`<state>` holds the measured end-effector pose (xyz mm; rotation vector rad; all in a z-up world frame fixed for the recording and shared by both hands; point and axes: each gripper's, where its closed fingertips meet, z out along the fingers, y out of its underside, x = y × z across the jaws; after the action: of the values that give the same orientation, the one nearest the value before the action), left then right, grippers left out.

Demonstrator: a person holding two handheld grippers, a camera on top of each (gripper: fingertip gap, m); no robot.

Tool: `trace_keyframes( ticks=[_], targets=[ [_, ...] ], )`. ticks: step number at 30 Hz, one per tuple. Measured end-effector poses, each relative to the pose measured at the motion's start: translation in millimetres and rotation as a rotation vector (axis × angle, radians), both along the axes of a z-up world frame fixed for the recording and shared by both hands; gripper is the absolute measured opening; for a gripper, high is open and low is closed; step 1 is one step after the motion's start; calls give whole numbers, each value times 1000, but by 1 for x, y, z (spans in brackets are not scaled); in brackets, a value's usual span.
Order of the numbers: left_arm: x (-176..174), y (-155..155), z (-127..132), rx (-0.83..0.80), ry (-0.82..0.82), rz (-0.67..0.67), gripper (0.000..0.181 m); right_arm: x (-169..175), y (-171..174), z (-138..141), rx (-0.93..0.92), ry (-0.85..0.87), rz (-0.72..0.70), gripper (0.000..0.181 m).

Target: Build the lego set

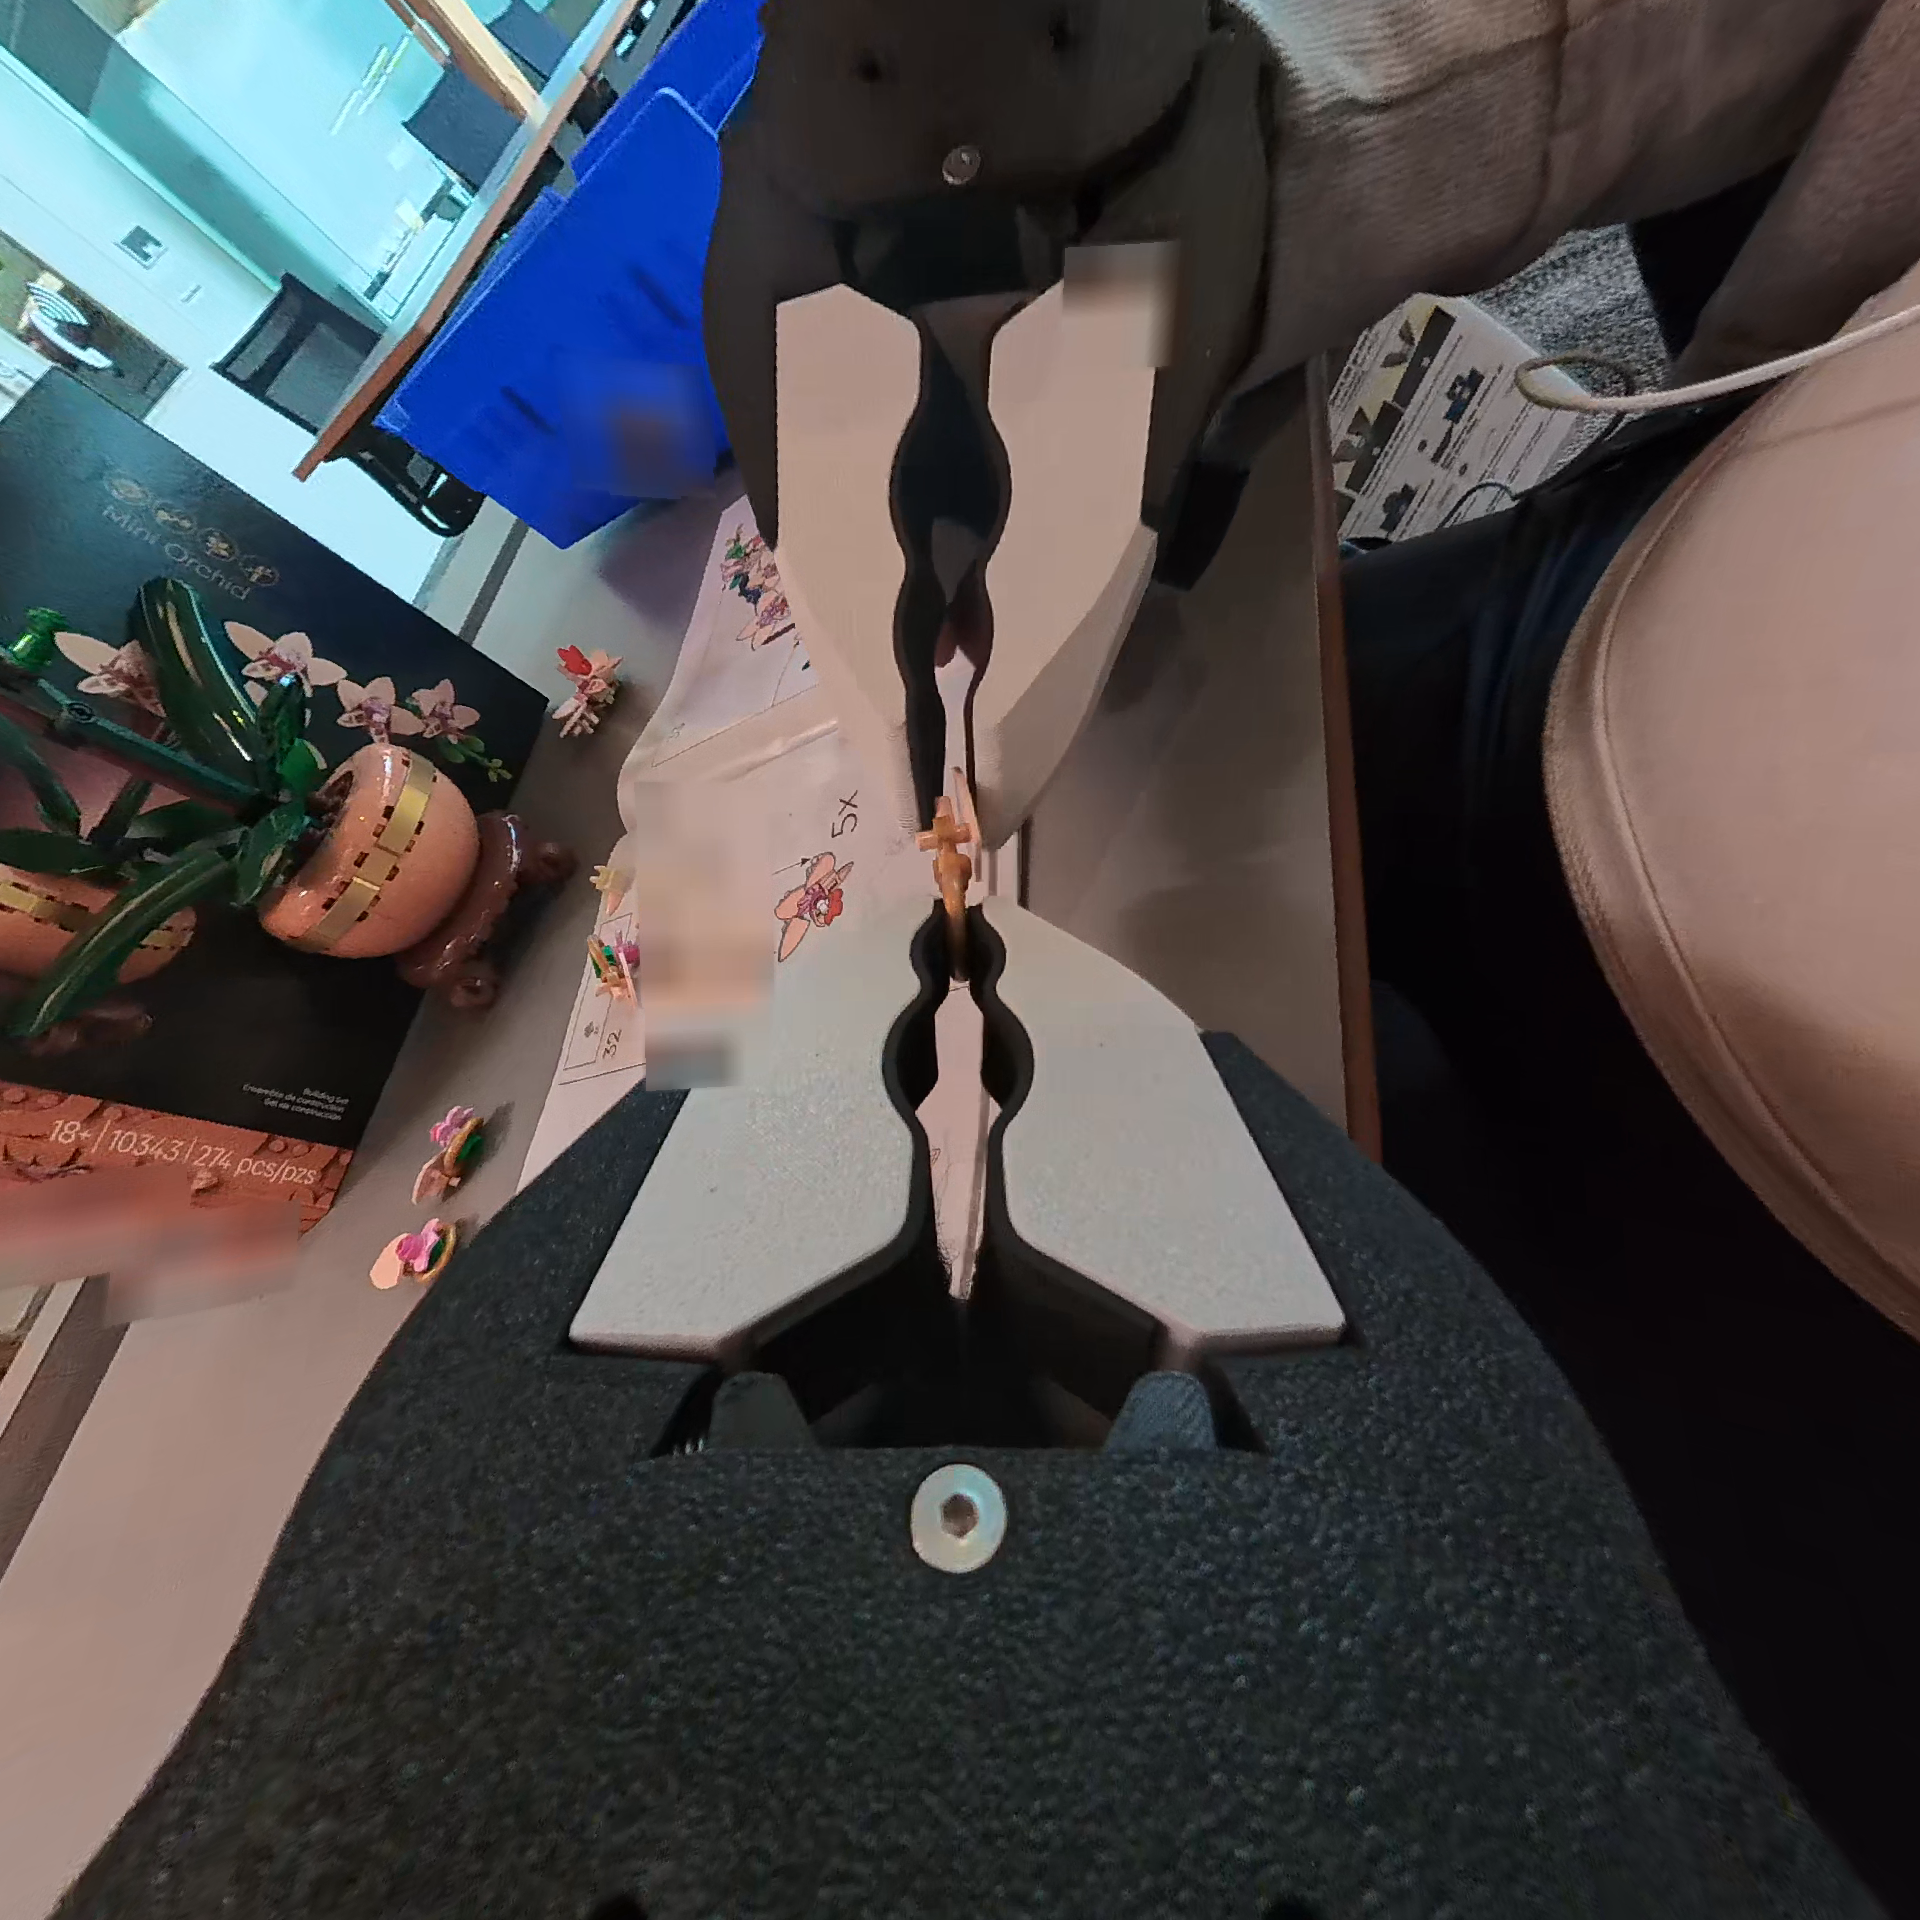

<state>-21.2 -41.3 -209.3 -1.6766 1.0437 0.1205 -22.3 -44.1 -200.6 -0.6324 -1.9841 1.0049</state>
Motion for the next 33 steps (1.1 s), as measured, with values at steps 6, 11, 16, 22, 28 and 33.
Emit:
trace_keyframes(
  ticks=[6,11,16,22,28,33],
  targets=[
    [0,-1,-1,-10,3,-7,2,-1,-1,-1,9,8,-7,5],
    [0,-1,0,-8,-7,-2,3,-2,0,1,9,24,-17,5],
    [-3,2,3,-5,-30,30,3,-6,3,4,20,60,-72,5],
    [-13,11,13,51,-50,145,2,-14,13,13,18,125,-218,5],
    [-23,18,24,174,28,269,2,-21,20,22,-120,113,-370,5],
    [-27,21,30,251,90,322,2,-23,21,25,-278,61,-416,6]
  ],
)
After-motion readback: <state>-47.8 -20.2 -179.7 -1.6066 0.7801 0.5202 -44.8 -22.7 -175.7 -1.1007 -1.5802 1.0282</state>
